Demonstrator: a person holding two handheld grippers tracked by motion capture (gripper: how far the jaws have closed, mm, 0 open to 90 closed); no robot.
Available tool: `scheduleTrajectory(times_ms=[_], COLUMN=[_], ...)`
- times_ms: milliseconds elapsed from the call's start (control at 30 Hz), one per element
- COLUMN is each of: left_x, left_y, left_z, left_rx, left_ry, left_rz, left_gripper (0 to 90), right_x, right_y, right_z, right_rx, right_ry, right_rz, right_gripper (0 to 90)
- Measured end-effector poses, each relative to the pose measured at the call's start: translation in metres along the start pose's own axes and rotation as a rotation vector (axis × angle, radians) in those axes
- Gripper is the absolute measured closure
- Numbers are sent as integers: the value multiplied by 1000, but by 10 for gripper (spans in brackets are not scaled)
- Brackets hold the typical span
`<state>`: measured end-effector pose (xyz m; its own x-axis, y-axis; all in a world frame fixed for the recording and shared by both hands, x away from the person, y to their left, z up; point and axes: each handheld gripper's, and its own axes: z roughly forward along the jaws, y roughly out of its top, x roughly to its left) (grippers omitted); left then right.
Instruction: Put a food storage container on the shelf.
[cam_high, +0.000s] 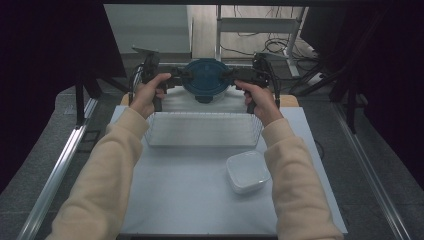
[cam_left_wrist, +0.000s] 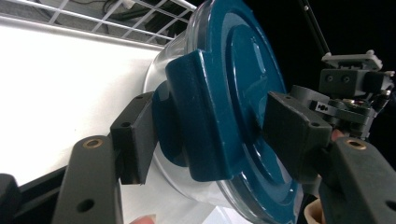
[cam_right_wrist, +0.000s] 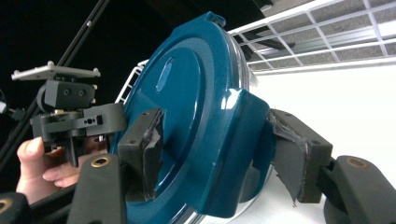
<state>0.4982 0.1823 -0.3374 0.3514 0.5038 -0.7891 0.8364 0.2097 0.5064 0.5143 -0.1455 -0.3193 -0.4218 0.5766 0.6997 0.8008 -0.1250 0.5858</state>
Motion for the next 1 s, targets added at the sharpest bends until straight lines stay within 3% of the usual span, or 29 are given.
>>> scheduleTrajectory(times_ms=[200, 333, 400, 533, 667, 833, 1000], left_x=[4, 4, 3, -7, -14, -17, -22], left_y=[0, -1, -1, -5, -10, -17, -38], left_z=[3, 3, 4, 3, -5, -21, -39], left_rx=[-16, -20, -27, -79, -97, -134, -160], left_ry=[-5, -5, 3, 40, 84, 139, 143], left_rz=[-13, -7, 6, 86, 157, 183, 250], left_gripper=[360, 358, 348, 245, 183, 142, 141], right_x=[-7, -7, -6, 1, 14, 27, 38], right_y=[1, 0, -1, -4, -8, -13, -24], right_z=[4, 4, 4, 5, 0, -14, -31], right_rx=[-8, -11, -14, -45, -85, -134, -152], right_ry=[5, 5, -2, 0, -65, -110, -137], right_rz=[52, 57, 52, 53, -28, -122, -251], right_gripper=[370, 369, 355, 204, 115, 95, 101])
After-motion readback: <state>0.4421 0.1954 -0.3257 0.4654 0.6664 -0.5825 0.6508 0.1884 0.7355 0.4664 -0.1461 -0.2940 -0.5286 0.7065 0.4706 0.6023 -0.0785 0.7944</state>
